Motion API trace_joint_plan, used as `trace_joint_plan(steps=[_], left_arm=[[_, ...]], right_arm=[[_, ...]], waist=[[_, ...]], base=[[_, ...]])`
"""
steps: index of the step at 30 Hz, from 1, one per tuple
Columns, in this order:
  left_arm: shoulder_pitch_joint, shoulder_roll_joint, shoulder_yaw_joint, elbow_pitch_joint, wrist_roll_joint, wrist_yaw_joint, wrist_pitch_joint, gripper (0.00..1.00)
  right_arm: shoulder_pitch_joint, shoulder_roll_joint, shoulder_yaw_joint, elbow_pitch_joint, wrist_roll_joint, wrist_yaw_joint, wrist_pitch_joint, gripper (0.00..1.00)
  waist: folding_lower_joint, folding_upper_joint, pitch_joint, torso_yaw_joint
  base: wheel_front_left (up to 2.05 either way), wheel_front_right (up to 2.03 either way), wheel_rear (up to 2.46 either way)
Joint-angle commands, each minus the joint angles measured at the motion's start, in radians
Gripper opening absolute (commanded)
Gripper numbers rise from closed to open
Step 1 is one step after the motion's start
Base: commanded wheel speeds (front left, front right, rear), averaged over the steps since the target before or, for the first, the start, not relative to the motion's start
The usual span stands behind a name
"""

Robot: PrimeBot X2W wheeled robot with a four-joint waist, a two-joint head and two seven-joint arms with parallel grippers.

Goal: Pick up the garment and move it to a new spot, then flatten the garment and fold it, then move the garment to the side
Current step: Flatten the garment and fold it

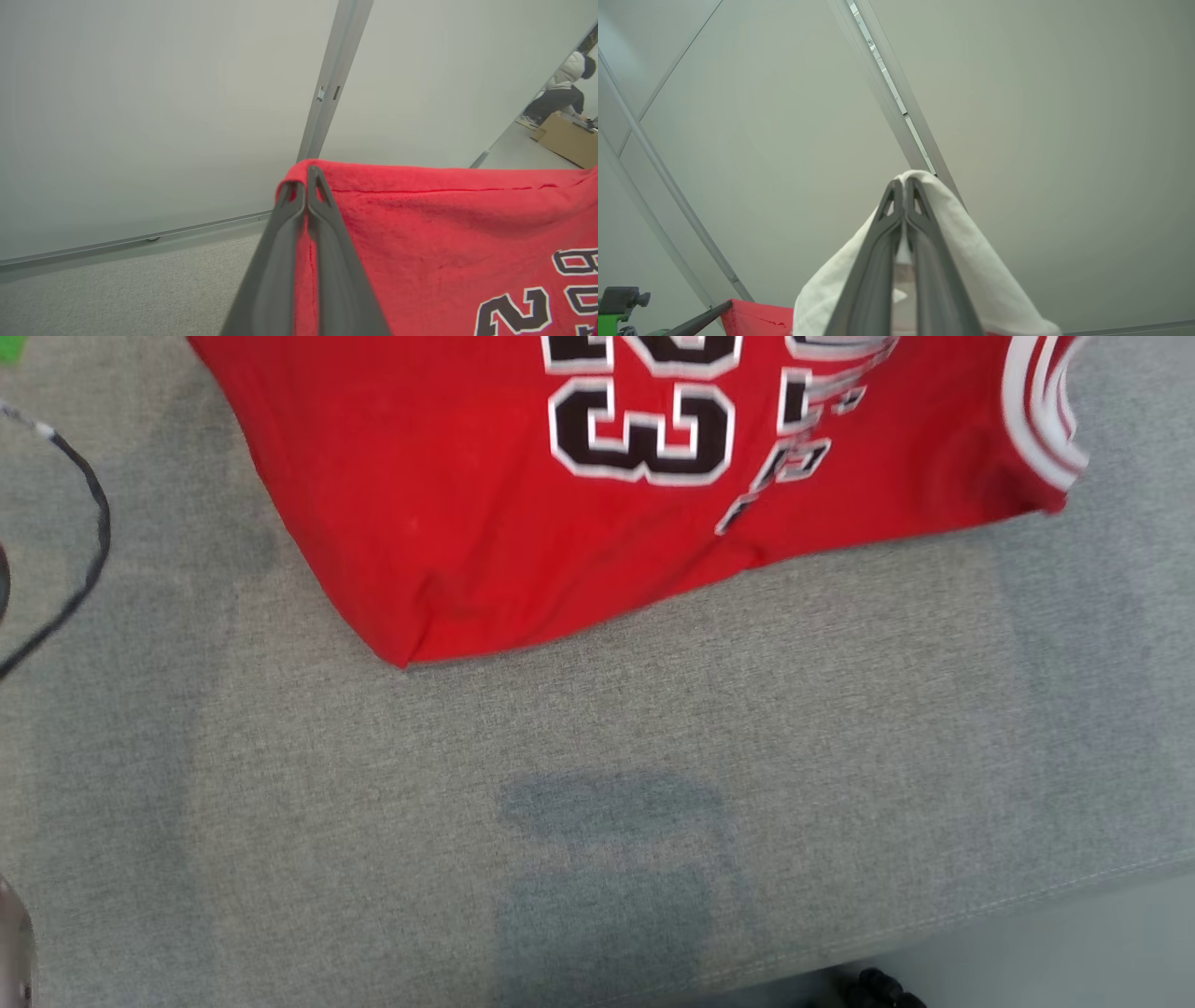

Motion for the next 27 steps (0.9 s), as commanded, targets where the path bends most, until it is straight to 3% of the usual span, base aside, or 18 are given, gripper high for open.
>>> trace_joint_plan(steps=[1,4,7,8,10,11,14,17,19,24,27], left_arm=[[-0.107,-0.003,-0.036,0.136,0.059,-0.022,-0.039,0.0],[-0.26,-0.023,-0.056,0.323,0.12,-0.042,-0.135,0.0],[-0.411,-0.03,-0.051,0.467,0.181,-0.067,-0.295,0.0],[-0.411,-0.03,-0.051,0.467,0.181,-0.067,-0.295,0.0],[-0.504,-0.048,-0.033,0.546,0.212,-0.076,-0.434,0.0],[-0.582,-0.064,-0.024,0.605,0.223,-0.101,-0.573,0.0],[-0.671,-0.079,-0.007,0.688,0.229,-0.13,-0.746,0.0],[-0.708,-0.084,-0.013,0.764,0.221,-0.159,-0.849,0.0],[-0.705,-0.079,-0.042,0.818,0.215,-0.173,-0.858,0.0],[-0.632,-0.055,-0.164,0.878,0.147,-0.186,-0.801,0.0],[-0.543,0.005,-0.258,0.836,0.063,-0.186,-0.763,0.0]], right_arm=[[-0.168,0.106,0.034,0.128,-0.058,0.0,-0.006,0.0],[-0.376,0.246,0.047,0.338,-0.164,0.0,-0.059,0.0],[-0.558,0.369,0.01,0.514,-0.239,0.0,-0.15,0.0],[-0.558,0.369,0.01,0.514,-0.239,0.0,-0.15,0.0],[-0.661,0.433,-0.032,0.594,-0.265,0.0,-0.211,0.0],[-0.751,0.472,-0.082,0.635,-0.293,0.001,-0.248,0.0],[-0.83,0.513,-0.139,0.64,-0.316,0.0,-0.263,0.0],[-0.836,0.529,-0.146,0.621,-0.314,0.0,-0.265,0.0],[-0.805,0.527,-0.129,0.62,-0.303,0.0,-0.262,0.0],[-0.68,0.487,-0.064,0.553,-0.232,0.0,-0.199,0.0],[-0.539,0.432,-0.009,0.454,-0.169,0.001,-0.15,0.0]], waist=[[-0.0002,0.0,0.15,0.038],[-0.0002,0.0,0.161,0.051],[-0.0002,0.0,0.171,0.057],[-0.0002,0.0,0.171,0.057],[-0.0002,0.0,0.179,0.062],[-0.0002,0.0,0.185,0.067],[-0.0002,0.0,0.193,0.072],[-0.0002,0.0,0.205,0.067],[-0.0002,0.0,0.219,0.062],[-0.0002,0.0,0.267,0.053],[-0.0002,0.0,0.281,0.047]], base=[[0.0,0.0,0.0],[0.0,0.0,0.0],[0.0,0.0,0.0],[0.0,0.0,0.0],[0.0,0.0,0.0],[0.0,0.0,0.0],[0.0,0.0,0.0],[0.0,0.0,0.0],[0.0,0.0,0.0],[0.0,0.0,0.0],[0.0,0.0,0.0]])
